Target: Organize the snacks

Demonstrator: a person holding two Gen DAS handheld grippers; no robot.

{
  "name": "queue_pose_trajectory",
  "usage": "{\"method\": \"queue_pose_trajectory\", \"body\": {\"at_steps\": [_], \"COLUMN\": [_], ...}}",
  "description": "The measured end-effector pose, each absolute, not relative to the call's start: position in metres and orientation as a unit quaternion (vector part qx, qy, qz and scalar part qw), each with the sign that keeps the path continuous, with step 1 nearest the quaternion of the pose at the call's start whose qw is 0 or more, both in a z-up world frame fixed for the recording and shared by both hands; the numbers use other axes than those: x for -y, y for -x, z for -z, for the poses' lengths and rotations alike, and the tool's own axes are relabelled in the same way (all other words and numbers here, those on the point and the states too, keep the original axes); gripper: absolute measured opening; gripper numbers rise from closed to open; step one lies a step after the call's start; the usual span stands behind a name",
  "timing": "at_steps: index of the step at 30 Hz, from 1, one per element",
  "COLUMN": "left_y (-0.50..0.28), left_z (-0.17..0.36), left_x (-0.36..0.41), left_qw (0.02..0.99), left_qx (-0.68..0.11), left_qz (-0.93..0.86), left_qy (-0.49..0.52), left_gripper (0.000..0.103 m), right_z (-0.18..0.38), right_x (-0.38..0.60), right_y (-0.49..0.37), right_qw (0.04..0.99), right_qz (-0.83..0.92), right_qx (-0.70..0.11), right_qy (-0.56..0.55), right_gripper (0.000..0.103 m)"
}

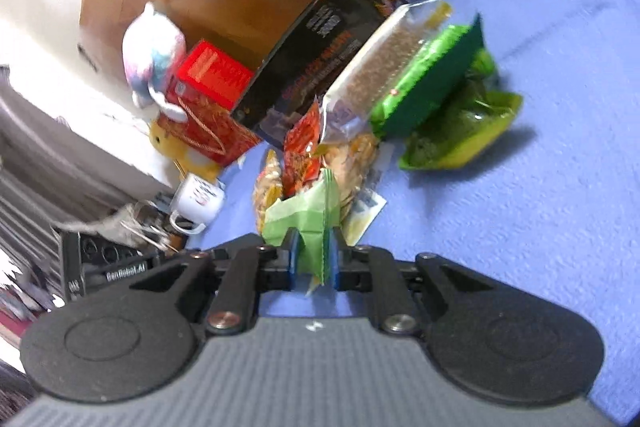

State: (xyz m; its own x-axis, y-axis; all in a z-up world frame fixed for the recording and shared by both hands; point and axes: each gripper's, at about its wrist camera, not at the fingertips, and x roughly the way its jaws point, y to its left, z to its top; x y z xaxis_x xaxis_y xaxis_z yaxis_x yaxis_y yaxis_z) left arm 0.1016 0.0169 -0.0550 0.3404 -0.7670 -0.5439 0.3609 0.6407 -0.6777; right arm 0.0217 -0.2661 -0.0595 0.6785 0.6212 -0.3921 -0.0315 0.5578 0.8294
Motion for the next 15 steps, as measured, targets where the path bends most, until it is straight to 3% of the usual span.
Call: {"method": "queue_pose_trajectory", "body": {"at_steps": [1,4,8,12,13,15], "left_y": [-0.101,-0.106,-0.114,-0.119,-0.121,-0.124], "left_z": [0.052,0.050,0.064,0.072,0.072,0.072], "left_x": [-0.020,-0.027,-0.033,-0.027,-0.025,-0.016], "left_qw": [0.787,0.798,0.773,0.757,0.752,0.744], "left_qx": [-0.444,-0.446,-0.473,-0.477,-0.477,-0.480], "left_qz": [0.362,0.334,0.337,0.351,0.357,0.369], "left_qy": [0.229,0.229,0.256,0.276,0.281,0.282], "left_gripper": [0.021,0.047,0.051,0.051,0.047,0.023], "right_z": [0.060,0.062,0.067,0.075,0.073,0.070], "right_x": [0.268,0.270,0.278,0.288,0.287,0.285], "right_y": [-0.021,-0.019,-0.017,-0.018,-0.018,-0.018], "right_qw": [0.807,0.802,0.783,0.756,0.758,0.766], "right_qz": [-0.201,-0.186,-0.174,-0.185,-0.187,-0.189], "right_qx": [-0.344,-0.346,-0.344,-0.340,-0.341,-0.345], "right_qy": [-0.436,-0.450,-0.488,-0.528,-0.523,-0.509], "right_gripper": [0.017,0.017,0.016,0.016,0.016,0.016]}}
